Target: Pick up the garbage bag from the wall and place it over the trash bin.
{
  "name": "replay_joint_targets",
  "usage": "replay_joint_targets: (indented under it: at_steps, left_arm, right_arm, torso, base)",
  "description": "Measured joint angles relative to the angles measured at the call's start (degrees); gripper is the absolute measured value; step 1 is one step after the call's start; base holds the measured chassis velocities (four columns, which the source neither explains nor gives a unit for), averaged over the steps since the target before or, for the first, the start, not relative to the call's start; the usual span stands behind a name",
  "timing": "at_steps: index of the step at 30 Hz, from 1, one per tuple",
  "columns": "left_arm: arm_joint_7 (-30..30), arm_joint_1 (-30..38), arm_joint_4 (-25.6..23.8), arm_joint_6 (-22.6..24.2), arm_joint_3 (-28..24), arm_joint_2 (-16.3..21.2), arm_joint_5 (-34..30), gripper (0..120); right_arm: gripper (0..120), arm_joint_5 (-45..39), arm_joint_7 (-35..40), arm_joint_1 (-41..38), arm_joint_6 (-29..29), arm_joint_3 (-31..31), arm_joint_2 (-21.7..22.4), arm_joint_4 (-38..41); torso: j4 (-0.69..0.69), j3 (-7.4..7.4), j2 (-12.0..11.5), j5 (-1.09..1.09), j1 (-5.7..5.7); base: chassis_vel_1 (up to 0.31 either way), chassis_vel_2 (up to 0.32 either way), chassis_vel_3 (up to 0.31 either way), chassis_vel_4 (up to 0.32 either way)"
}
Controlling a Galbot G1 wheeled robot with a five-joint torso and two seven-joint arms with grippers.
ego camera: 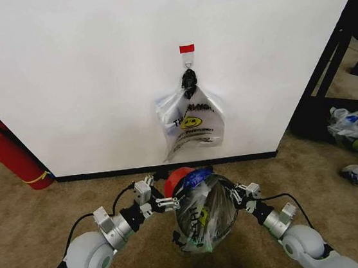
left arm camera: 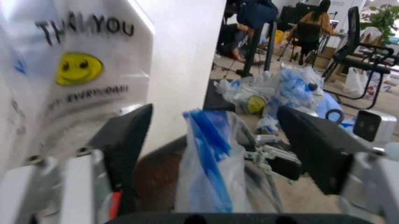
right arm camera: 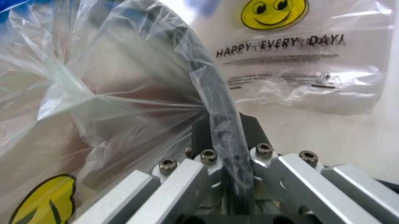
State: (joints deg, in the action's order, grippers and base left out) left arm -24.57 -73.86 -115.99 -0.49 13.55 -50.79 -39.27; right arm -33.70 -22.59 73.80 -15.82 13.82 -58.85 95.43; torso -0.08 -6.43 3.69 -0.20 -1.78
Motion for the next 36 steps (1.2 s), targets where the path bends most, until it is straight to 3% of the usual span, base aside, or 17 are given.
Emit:
replay_joint_targets:
  at_steps: [3, 5, 9, 12, 19, 31, 36]
  left_arm:
    - [0.2, 0.0, 0.0, 0.9, -0.6, -0.6, -0.1, 61]
    - [0.2, 0.1, 0.1, 1.0, -0.7, -0.6, -0.1, 60]
    - [0.3, 0.2, 0.1, 1.8, -0.7, -0.8, -0.1, 39]
    - [0.4, 0.2, 0.1, 2.1, -0.7, -0.8, -0.4, 33]
    - [0.7, 0.5, 0.0, 2.1, -0.3, -0.8, -0.5, 5]
    - [1.3, 1.6, 0.3, 1.6, 0.2, -0.9, -0.7, 0]
    - [4.3, 3.7, 3.2, 2.1, -0.1, -1.2, -0.1, 0]
  right_arm:
    - [0, -0.1, -0.4, 0.1, -0.2, -0.2, -0.1, 0.5]
    - [0, -0.1, -0.4, 0.1, -0.2, -0.3, -0.1, 0.6]
    - [0, -0.1, -0.5, 0.3, -0.2, -0.8, -0.1, 1.3]
    - [0, -0.1, -0.5, 0.4, -0.2, -0.9, -0.2, 1.6]
    - [0, -0.1, -0.5, 0.4, -0.2, -1.0, -0.2, 1.9]
    - [0, 0.5, -2.5, 0.4, -0.6, -0.4, -0.2, 0.8]
    - [0, 0.3, -8.4, 0.3, -1.3, 1.1, 0.0, -0.6]
  torso:
    - [-0.01, 0.0, 0.0, 0.0, 0.0]
    - [-0.01, 0.0, 0.0, 0.0, 0.0]
    - [0.0, 0.0, 0.0, 0.0, 0.0]
    - [-0.01, 0.0, 0.0, 0.0, 0.0]
    - [0.0, 0.0, 0.0, 0.0, 0.0]
    - [-0.01, 0.0, 0.0, 0.0, 0.0]
    - [0.0, 0.0, 0.0, 0.0, 0.0]
  base:
    - [0.0, 0.0, 0.0, 0.0]
    - [0.0, 0.0, 0.0, 0.0]
    - [0.0, 0.0, 0.0, 0.0]
    - [0.0, 0.0, 0.0, 0.0]
    - [0.0, 0.0, 0.0, 0.0]
    - [0.0, 0.0, 0.0, 0.0]
    - [0.0, 0.0, 0.0, 0.0]
